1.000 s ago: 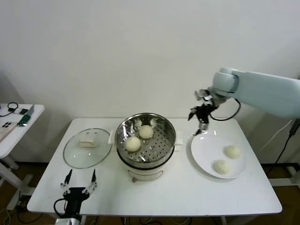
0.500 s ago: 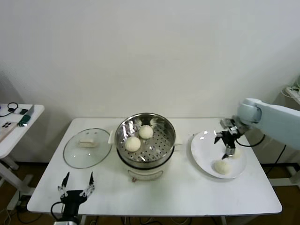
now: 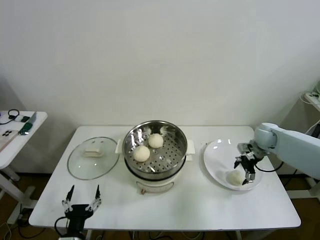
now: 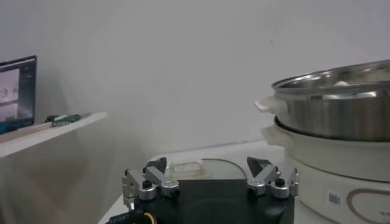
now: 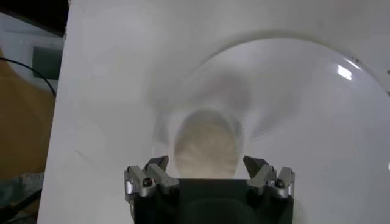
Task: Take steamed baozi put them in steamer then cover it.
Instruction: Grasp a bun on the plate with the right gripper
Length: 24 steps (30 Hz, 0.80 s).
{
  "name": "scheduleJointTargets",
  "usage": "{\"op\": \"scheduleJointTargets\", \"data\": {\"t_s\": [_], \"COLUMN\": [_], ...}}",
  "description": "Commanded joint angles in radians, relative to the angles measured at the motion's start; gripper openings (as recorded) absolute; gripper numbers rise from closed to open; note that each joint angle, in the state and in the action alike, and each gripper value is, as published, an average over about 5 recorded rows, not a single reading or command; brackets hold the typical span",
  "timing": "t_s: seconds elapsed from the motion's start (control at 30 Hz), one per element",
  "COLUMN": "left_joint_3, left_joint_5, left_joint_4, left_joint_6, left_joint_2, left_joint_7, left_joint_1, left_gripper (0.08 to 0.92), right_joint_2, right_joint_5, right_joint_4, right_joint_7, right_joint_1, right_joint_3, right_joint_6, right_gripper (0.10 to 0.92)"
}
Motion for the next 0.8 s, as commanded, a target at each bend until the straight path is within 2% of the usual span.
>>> {"op": "scheduleJointTargets", "data": {"t_s": [0.03, 0.3, 0.8], "left_joint_3": [0.001, -0.003, -0.001], "left_joint_5": [0.002, 0.001, 0.001], "left_joint_4": [0.002, 0.000, 0.001], "left_joint_6": [-0.002, -0.002, -0.002], "left_joint_2": [-0.002, -0.002, -0.003], "left_joint_7": [0.000, -0.001, -0.002], "left_joint_1": [0.003, 0.002, -0.001], "left_gripper": [0.823, 0.823, 0.823], "right_joint_2": [0.033, 0.048, 0.050], "right_joint_5": [-0.029, -0.028, -0.018], "right_joint_4": [-0.060, -0.064, -0.070], "right_joint_7": [-0.001, -0.020, -0.034], "right_joint_1": [-0.054, -0.055, -0.037], "right_joint_3": [0.048, 0.044, 0.044], "right_joint_6": [0.004, 0.003, 0.012], "right_gripper": [0.823, 0.818, 0.708]}}
